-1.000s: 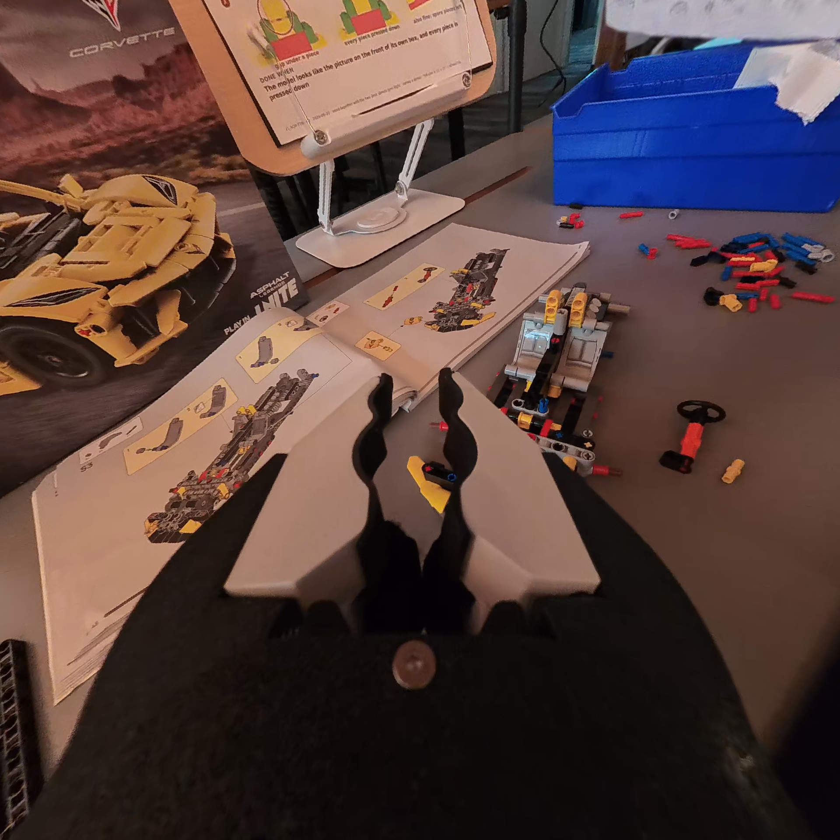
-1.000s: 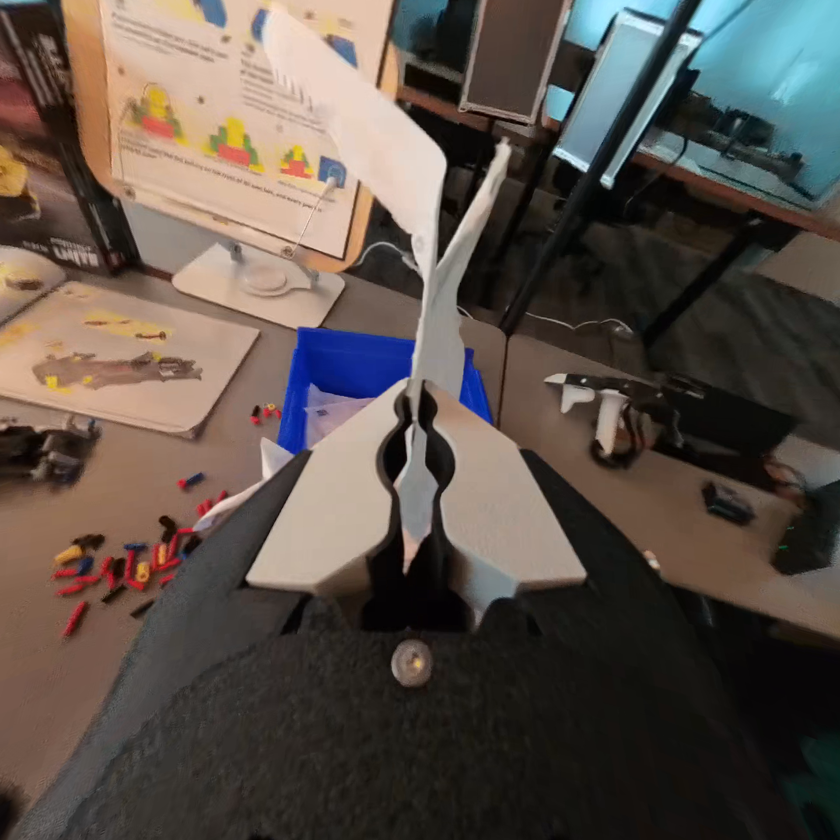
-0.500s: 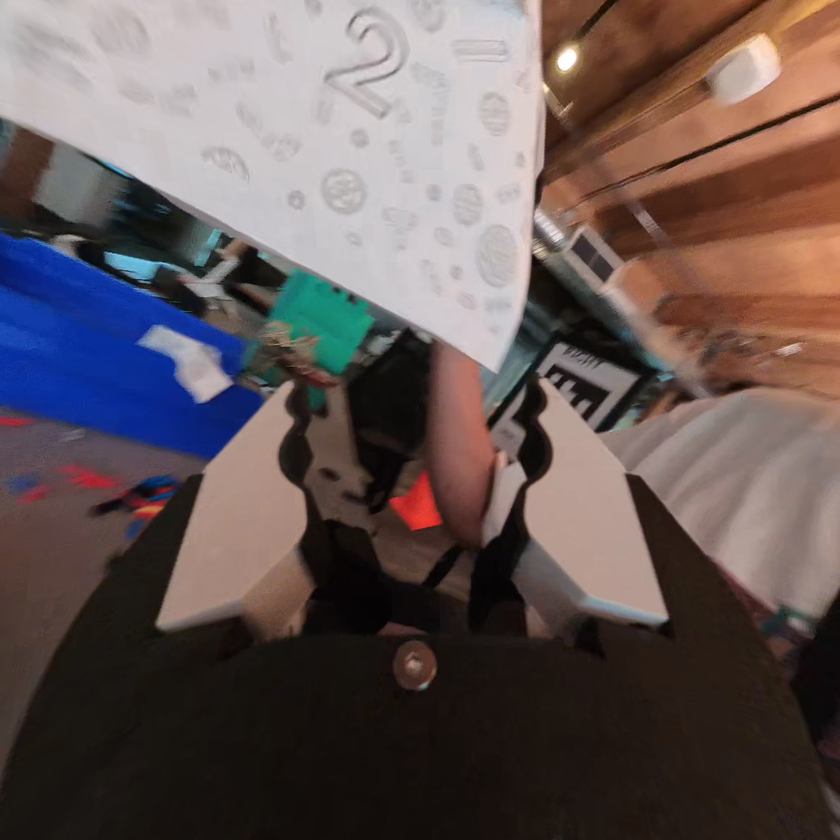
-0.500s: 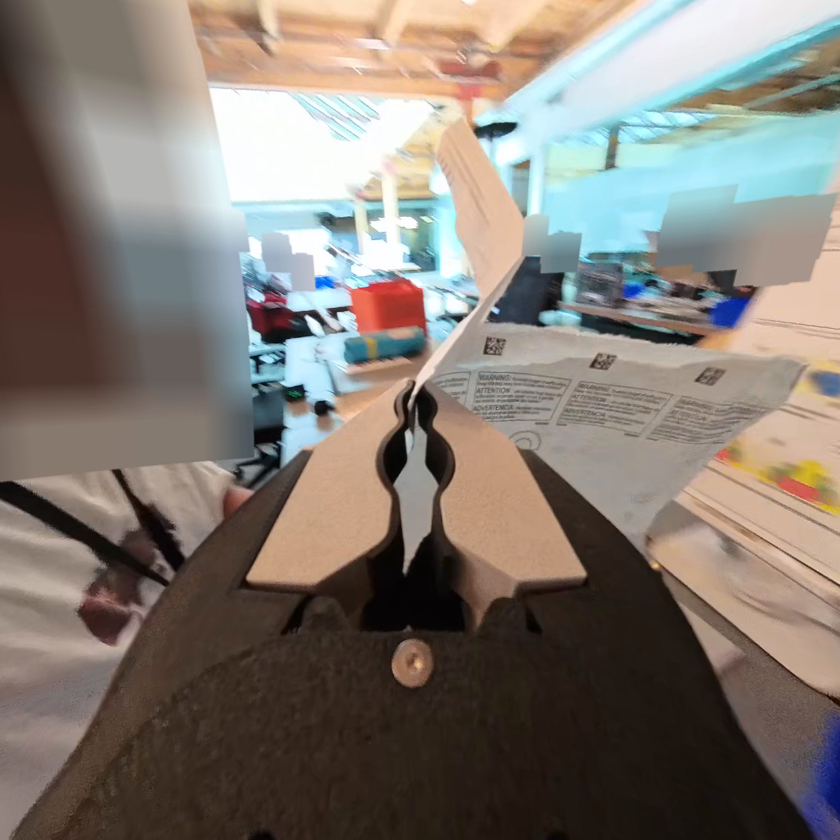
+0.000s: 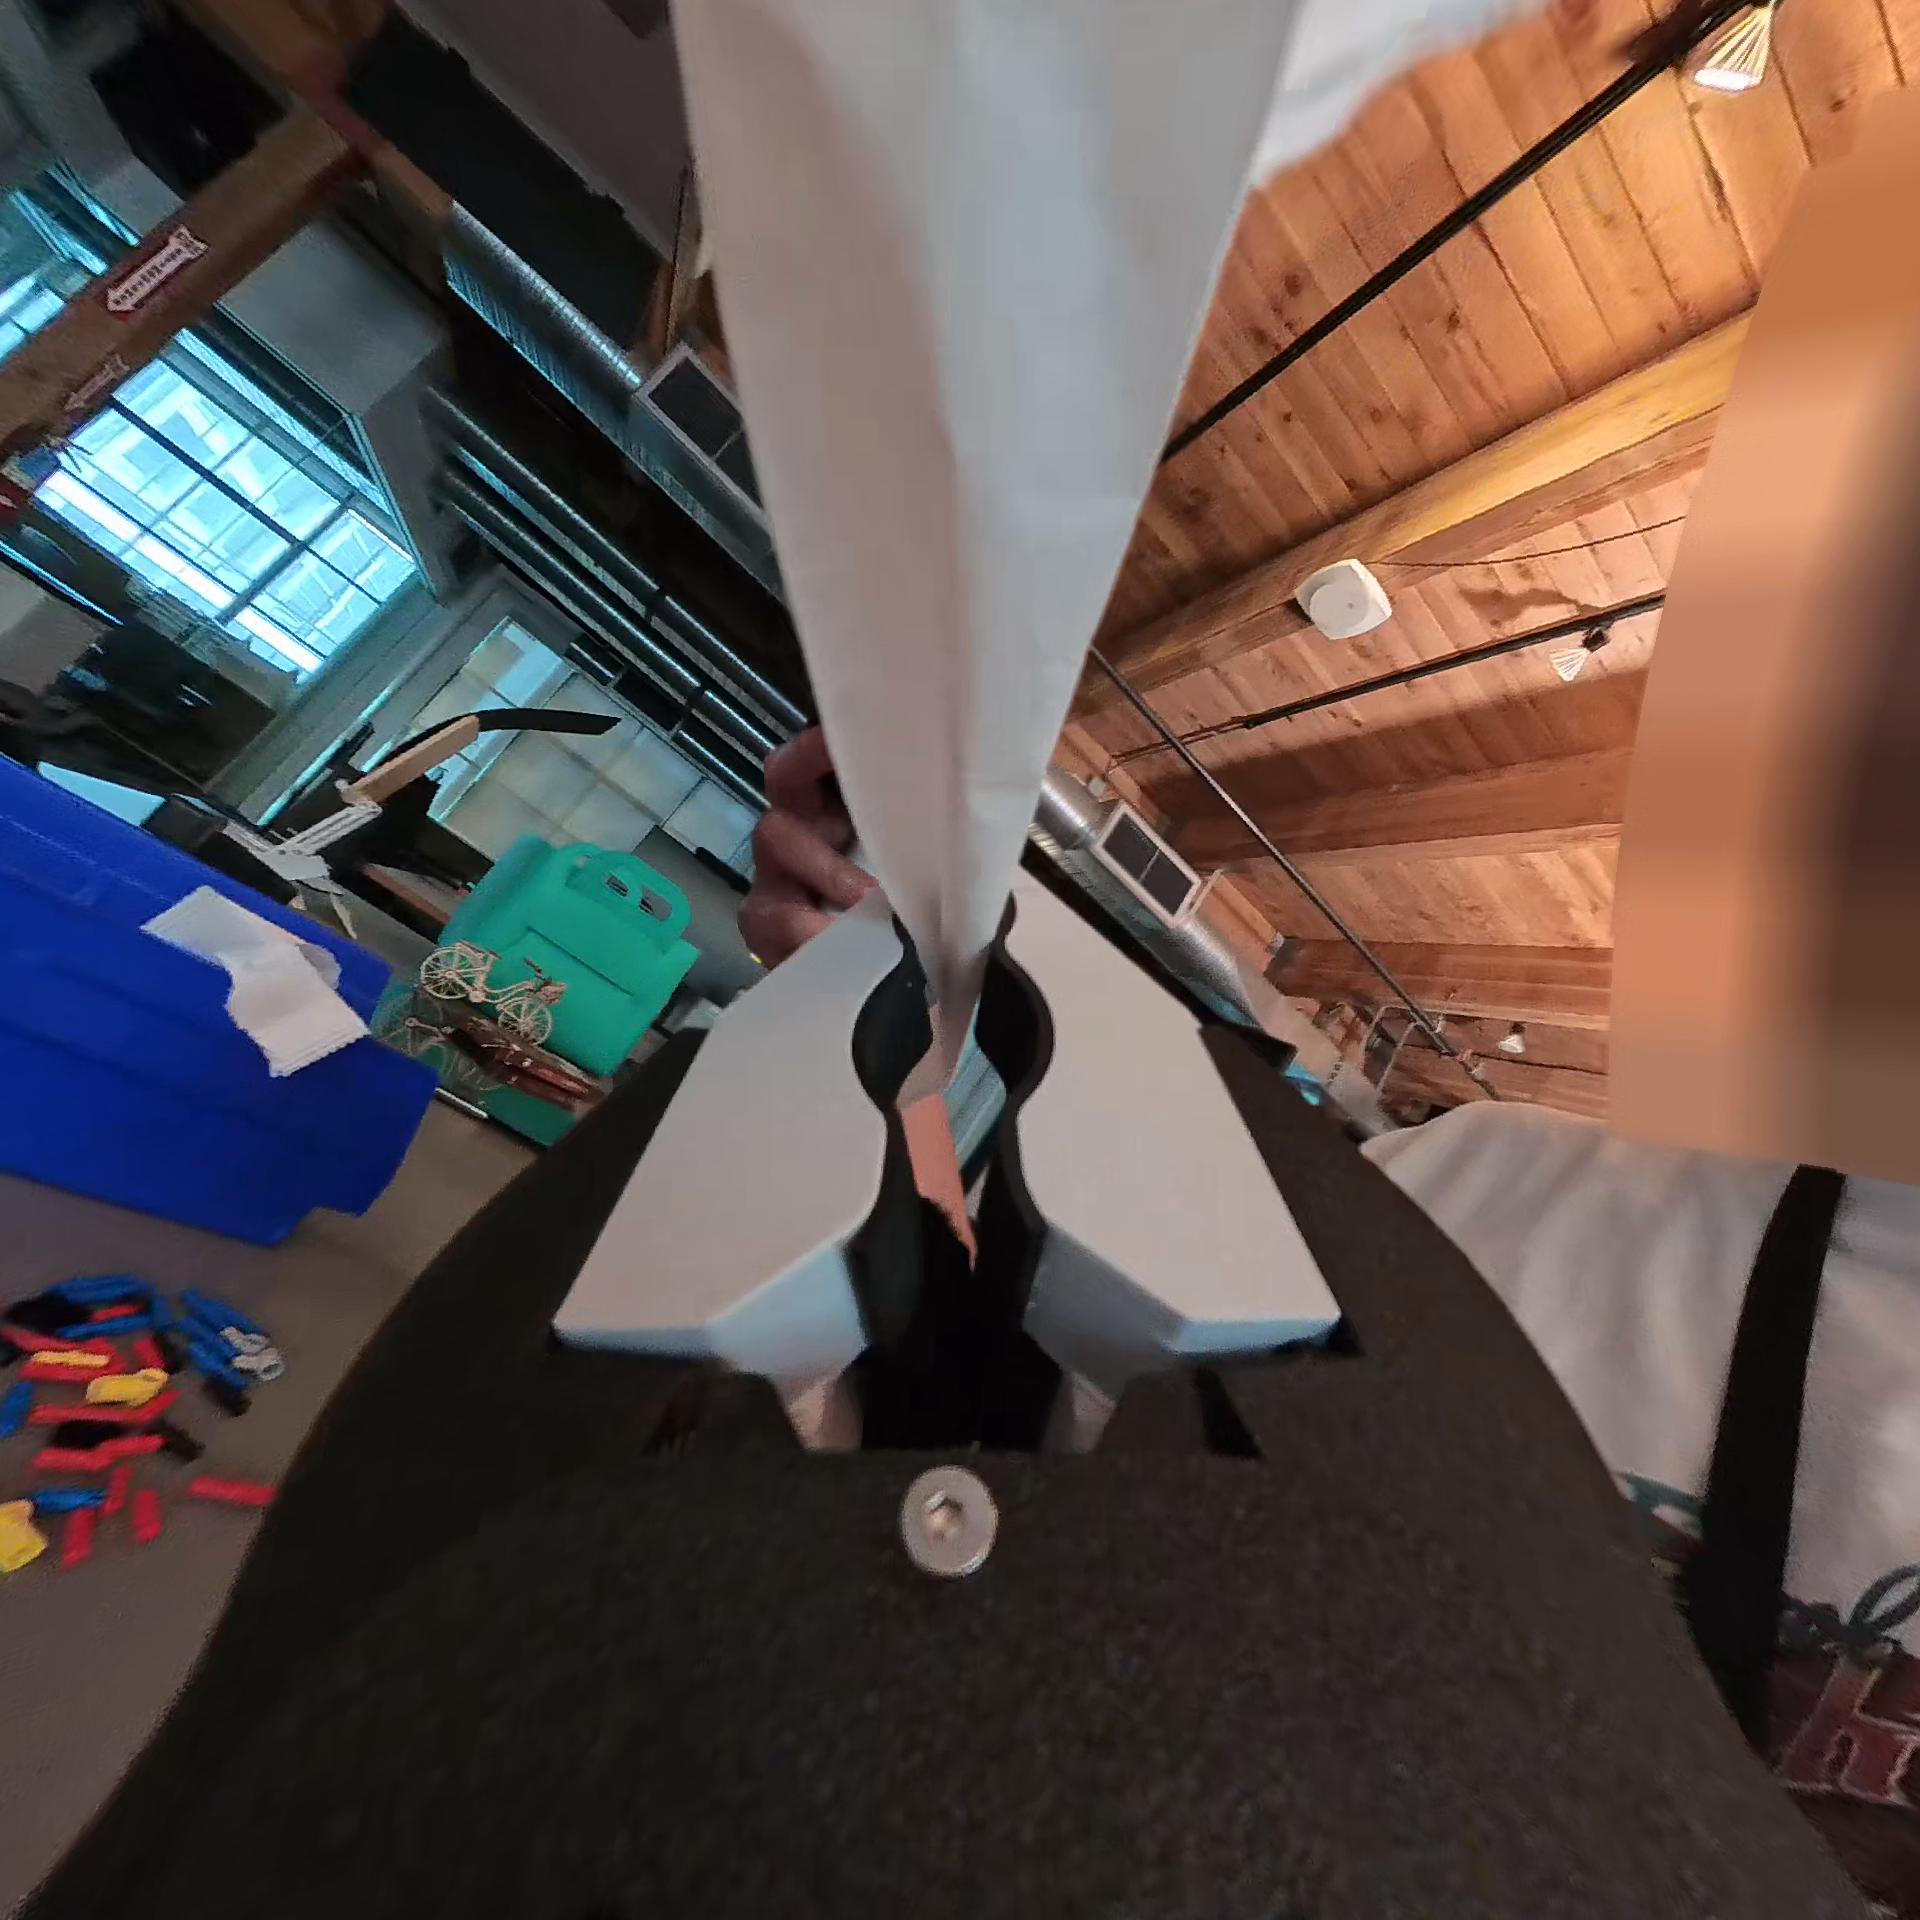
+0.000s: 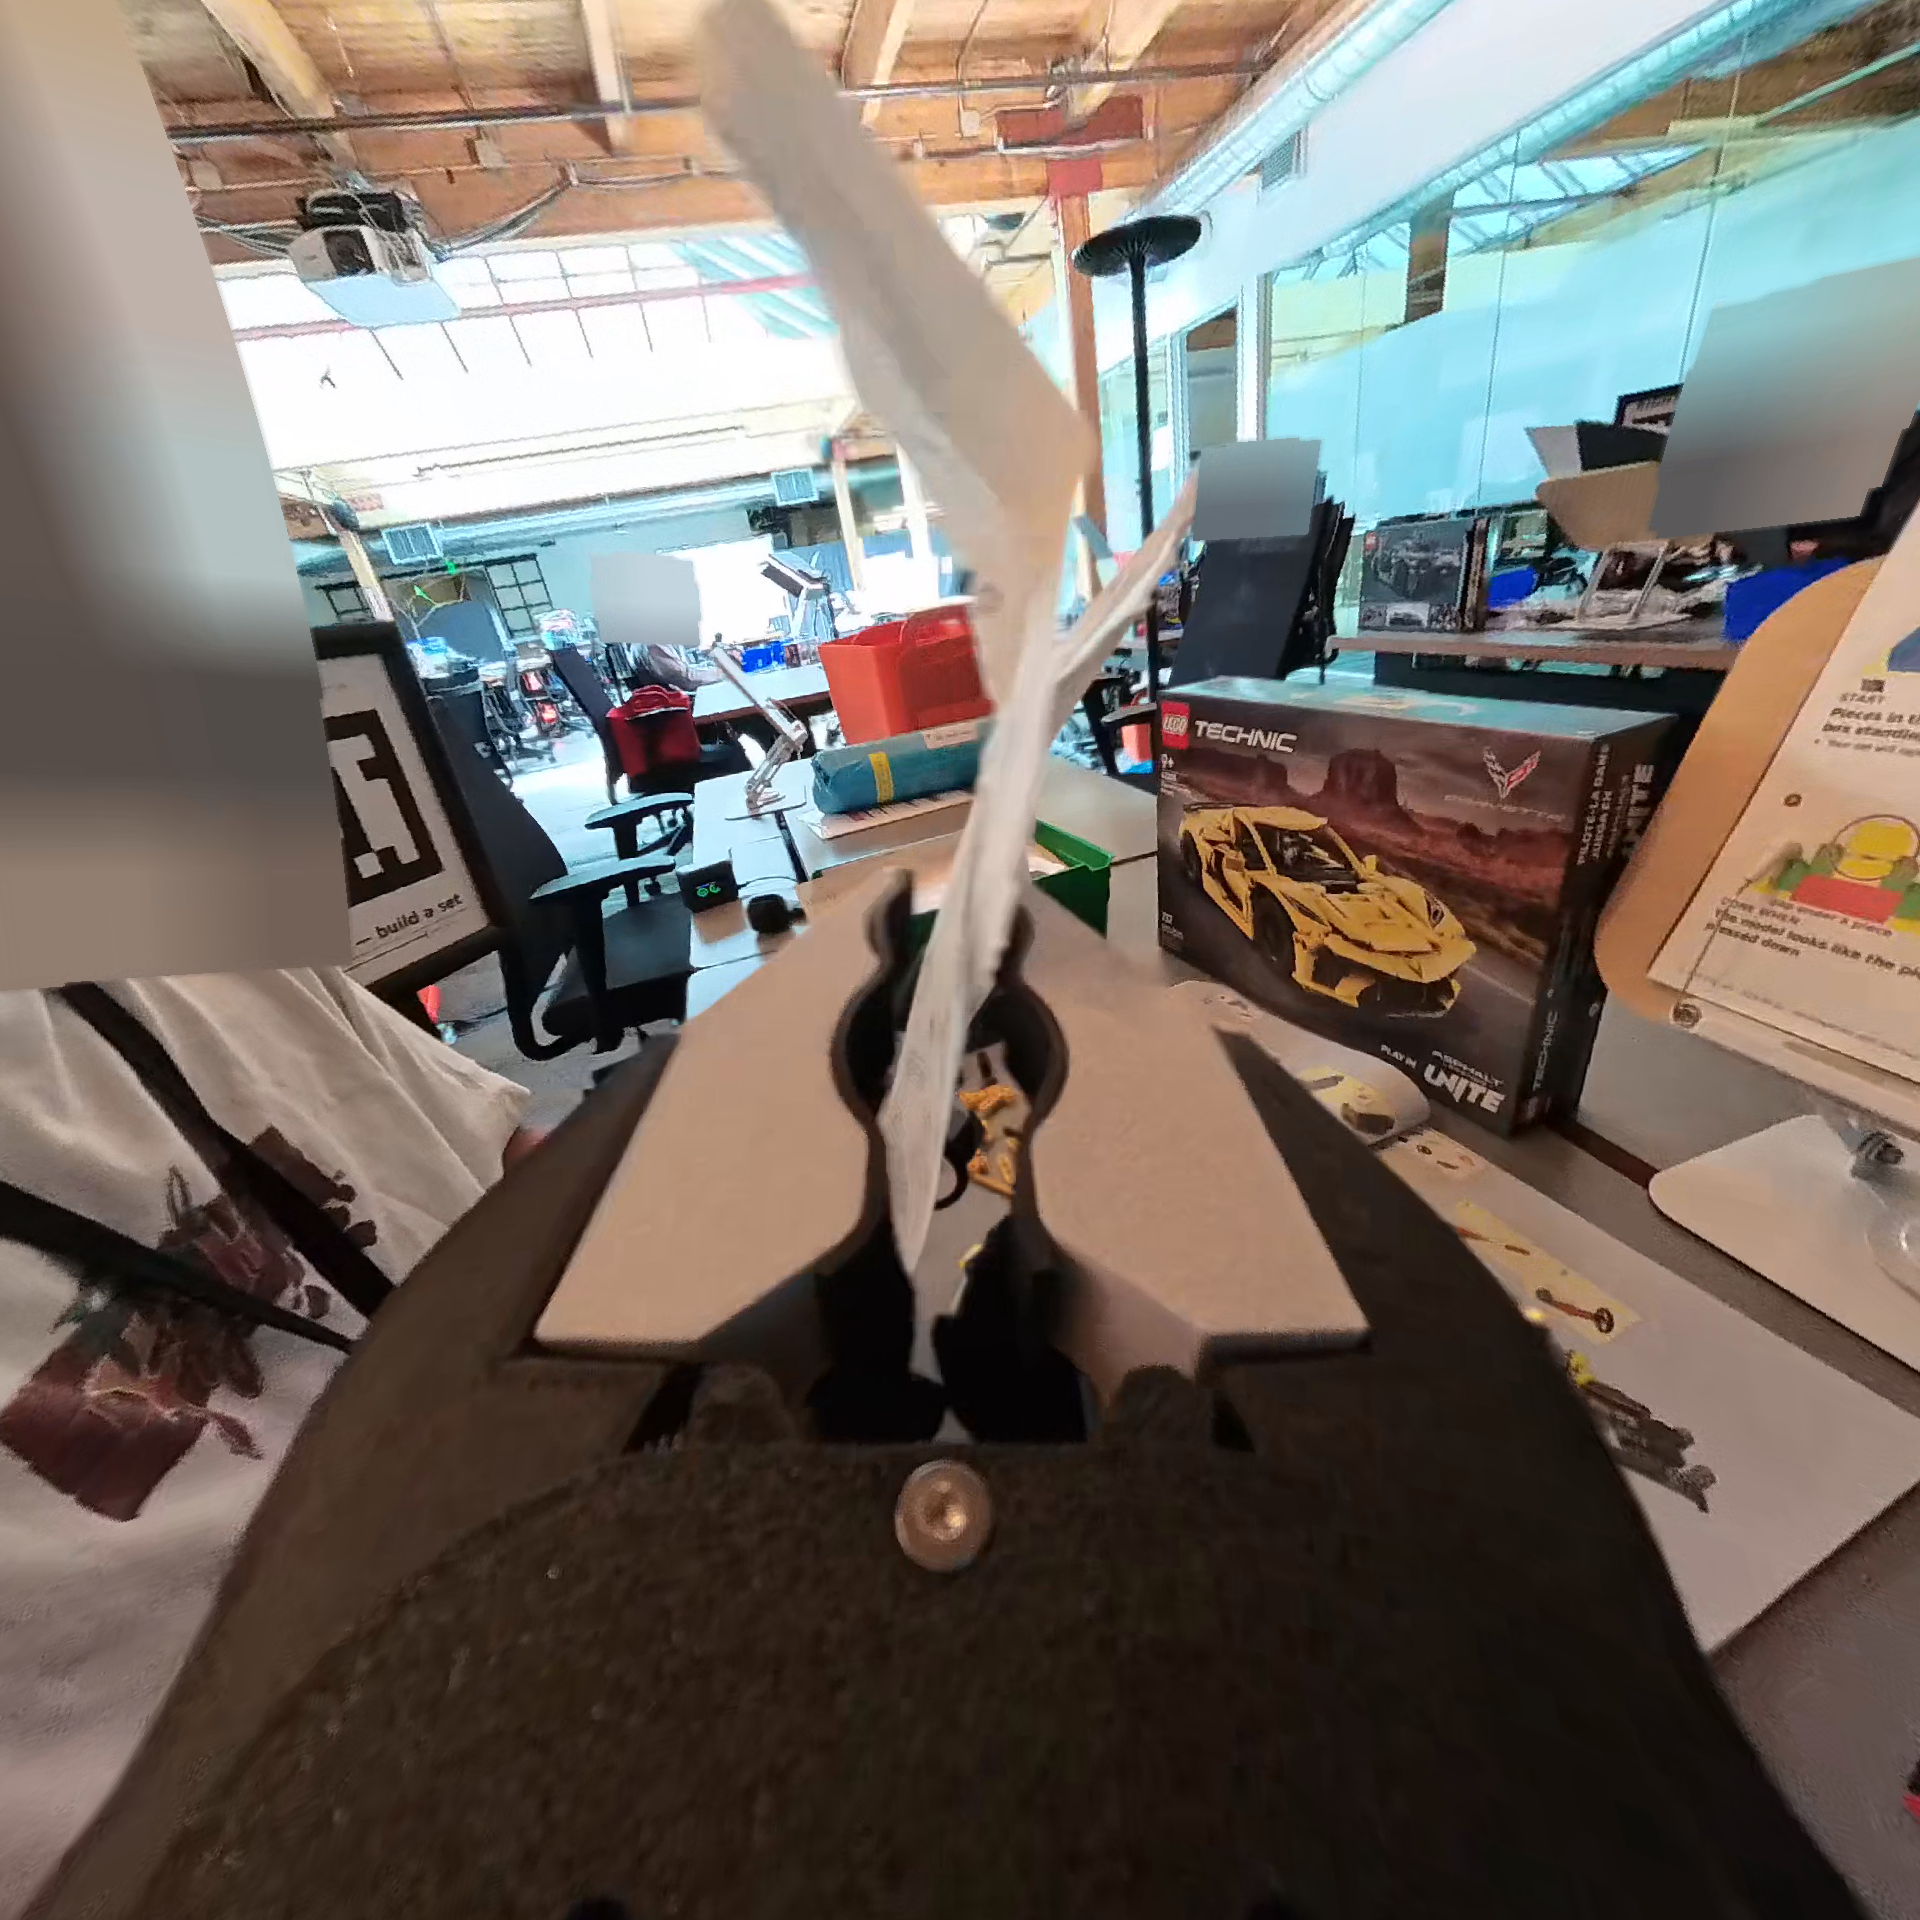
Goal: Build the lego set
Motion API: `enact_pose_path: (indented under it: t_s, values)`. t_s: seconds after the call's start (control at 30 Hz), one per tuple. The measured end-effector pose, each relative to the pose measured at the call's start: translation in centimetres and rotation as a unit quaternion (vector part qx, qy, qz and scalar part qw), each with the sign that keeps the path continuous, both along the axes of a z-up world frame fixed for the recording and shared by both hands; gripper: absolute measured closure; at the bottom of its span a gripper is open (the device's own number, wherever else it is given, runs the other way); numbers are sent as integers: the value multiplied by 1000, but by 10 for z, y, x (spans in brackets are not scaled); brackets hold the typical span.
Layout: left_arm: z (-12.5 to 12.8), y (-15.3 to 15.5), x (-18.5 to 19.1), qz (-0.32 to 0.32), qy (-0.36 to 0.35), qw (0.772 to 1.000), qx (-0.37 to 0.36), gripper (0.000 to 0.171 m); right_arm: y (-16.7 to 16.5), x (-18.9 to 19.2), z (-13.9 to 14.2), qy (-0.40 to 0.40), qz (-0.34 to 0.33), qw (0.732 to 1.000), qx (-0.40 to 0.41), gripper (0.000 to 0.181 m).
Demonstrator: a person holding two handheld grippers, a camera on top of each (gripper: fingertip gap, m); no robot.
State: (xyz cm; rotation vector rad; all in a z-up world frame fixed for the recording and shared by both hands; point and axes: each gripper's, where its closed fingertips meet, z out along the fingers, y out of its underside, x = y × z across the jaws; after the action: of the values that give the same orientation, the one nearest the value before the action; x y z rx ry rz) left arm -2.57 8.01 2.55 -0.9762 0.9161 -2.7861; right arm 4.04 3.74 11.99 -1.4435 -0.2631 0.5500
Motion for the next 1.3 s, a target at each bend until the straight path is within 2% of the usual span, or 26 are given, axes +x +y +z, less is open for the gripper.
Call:
enact_pose_path:
  t_s: [0.07, 0.17, 0.23, 0.27, 0.33, 0.5, 0.6, 0.67, 0.73, 0.83, 0.87, 0.9, 1.0, 1.1, 1.2, 1.3]
  values:
    - [-1, 3, -1, 17, -4, 1000, 12, 171, 10, -7, -21, -4, -16, 1000, -18, 149]
    - [4, 10, -4, 39, -24, 999, 11, 171, 33, -35, -74, -10, -1, 997, -76, 140]
    - [6, 9, -7, 46, -38, 998, 20, 171, 46, -58, -102, 1, 24, 994, -103, 144]
    - [6, 8, -9, 47, -42, 998, 29, 171, 51, -69, -109, 11, 36, 994, -100, 154]
    - [4, 9, -14, 58, -46, 996, 51, 171, 54, -84, -110, 28, 48, 996, -76, 179]
    - [-13, 17, -30, 78, -27, 986, 147, 164, 53, -98, -124, -10, 65, 993, -99, 181]
    - [-11, 43, -44, 103, -21, 985, 138, 150, 51, -101, -134, -39, 71, 991, -109, 181]
    - [-15, 58, -51, 114, -13, 983, 146, 148, 50, -102, -142, -51, 75, 989, -118, 181]
    - [-20, 60, -57, 111, -8, 981, 160, 150, 51, -104, -147, -63, 78, 987, -122, 181]
    - [-19, 63, -71, 86, -23, 987, 130, 151, 54, -105, -152, -76, 78, 986, -125, 181]
    - [-21, 62, -75, 84, -31, 987, 134, 165, 54, -105, -155, -81, 77, 985, -127, 181]
    - [-23, 61, -76, 93, -36, 985, 141, 169, 54, -106, -158, -86, 76, 985, -132, 181]
    - [-23, 58, -82, 104, -56, 980, 158, 170, 55, -105, -159, -81, 71, 984, -143, 176]
    - [-24, 64, -85, 133, -60, 970, 196, 170, 52, -85, -155, -104, 21, 982, -154, 148]
    - [-34, 71, -90, 176, -52, 942, 279, 170, 24, -53, -116, -134, -49, 982, -122, 135]
    - [-41, 73, -101, 205, -65, 907, 363, 169, -9, -45, -67, -152, -79, 983, -62, 137]
